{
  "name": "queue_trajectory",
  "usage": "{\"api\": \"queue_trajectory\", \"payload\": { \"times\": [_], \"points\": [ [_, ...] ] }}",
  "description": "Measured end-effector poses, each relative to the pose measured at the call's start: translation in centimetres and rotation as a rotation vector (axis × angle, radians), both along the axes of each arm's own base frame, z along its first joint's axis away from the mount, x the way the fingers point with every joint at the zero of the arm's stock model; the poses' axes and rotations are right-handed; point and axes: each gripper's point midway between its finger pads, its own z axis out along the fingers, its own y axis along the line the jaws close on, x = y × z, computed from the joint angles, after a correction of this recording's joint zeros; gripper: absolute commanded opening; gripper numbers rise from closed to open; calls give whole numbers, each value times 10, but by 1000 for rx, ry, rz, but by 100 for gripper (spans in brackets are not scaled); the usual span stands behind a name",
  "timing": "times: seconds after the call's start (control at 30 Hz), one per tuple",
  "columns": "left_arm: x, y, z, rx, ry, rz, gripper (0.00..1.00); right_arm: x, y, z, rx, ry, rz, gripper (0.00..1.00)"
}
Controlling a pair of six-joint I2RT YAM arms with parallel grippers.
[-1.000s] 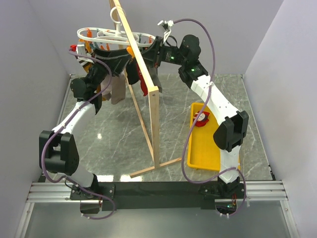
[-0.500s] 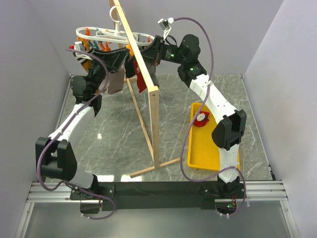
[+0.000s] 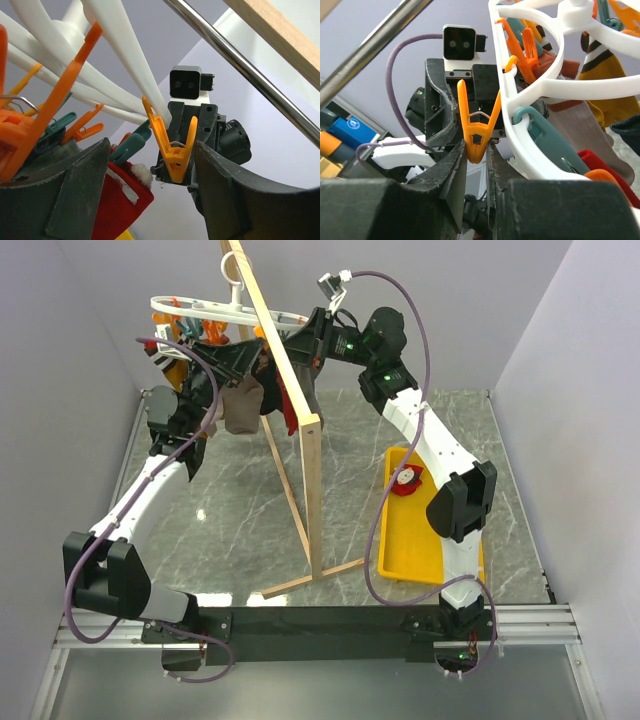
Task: Clip the socks to the hanger
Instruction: Open the clamp at the hanger.
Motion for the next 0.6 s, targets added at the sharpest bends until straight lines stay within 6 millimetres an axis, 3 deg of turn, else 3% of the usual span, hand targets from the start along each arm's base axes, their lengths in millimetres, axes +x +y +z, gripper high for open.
{"api": "queue_trajectory", "payload": {
  "times": [0.6],
  "points": [
    [1, -10, 18, -57, -63, -64, 69, -1, 0, 0, -1, 12, 4, 0]
  ]
}}
